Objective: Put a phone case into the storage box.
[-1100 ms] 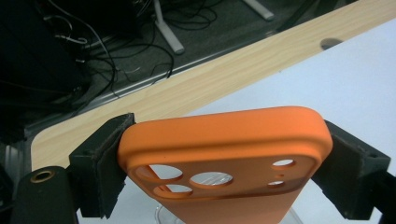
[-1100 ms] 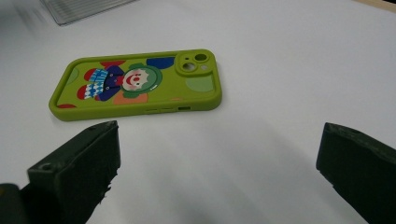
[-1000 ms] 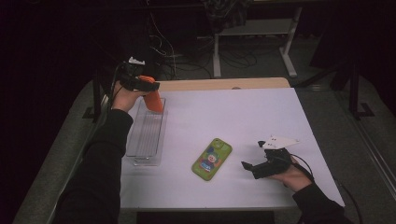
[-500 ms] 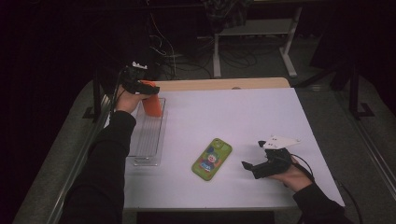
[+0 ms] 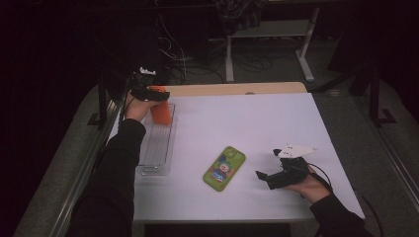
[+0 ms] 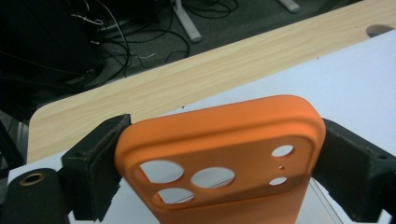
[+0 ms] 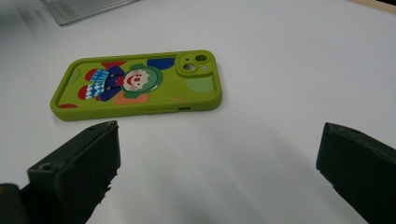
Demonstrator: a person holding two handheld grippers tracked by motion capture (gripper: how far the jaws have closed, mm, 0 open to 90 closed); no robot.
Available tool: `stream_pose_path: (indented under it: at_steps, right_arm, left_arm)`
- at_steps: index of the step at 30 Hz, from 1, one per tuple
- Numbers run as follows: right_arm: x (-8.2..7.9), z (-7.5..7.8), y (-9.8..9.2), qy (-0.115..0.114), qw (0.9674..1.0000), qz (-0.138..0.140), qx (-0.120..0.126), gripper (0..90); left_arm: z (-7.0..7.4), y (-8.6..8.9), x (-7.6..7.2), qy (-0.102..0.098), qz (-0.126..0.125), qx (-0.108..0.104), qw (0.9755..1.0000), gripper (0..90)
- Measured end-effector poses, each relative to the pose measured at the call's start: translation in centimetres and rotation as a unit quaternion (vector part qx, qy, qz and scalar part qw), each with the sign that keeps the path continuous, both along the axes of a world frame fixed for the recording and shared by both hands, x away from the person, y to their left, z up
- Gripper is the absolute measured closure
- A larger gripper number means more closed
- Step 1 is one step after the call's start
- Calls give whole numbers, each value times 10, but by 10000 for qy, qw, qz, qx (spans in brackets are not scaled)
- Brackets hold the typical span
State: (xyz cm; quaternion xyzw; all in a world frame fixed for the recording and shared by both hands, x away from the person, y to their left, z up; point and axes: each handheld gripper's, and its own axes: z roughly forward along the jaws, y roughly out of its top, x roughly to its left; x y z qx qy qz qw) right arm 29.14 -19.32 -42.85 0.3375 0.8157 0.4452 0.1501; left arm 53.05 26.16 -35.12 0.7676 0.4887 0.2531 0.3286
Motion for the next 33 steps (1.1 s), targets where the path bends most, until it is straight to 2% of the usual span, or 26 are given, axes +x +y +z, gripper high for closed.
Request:
stream_pose_path:
  at_steps: [9, 14, 21, 26, 29, 33]
  right_arm:
    - [-1, 0, 1, 4, 10000, 11, -11, 0]
    - [0, -1, 1, 15, 10000, 16, -17, 0]
    - [0, 0, 0, -2, 10000, 10, -14, 0]
    - [0, 0, 1, -5, 10000, 8, -7, 0]
    - [0, 0, 1, 16, 10000, 1, -10, 0]
    - [1, -1, 0, 28, 10000, 0, -6, 0]
  left_arm:
    - [-2, 0, 3, -7, 29, -145, 9999, 55]
    - [-3, 2, 3, 28, 72, -110, 9999, 34]
    - [7, 8, -3, -81, 30, -217, 9997, 29]
    - [19, 12, -13, -136, -167, -349, 9992, 29]
    - [25, 14, -23, -14, -344, -545, 9979, 27]
    - [30, 13, -35, 56, -679, -642, 9956, 24]
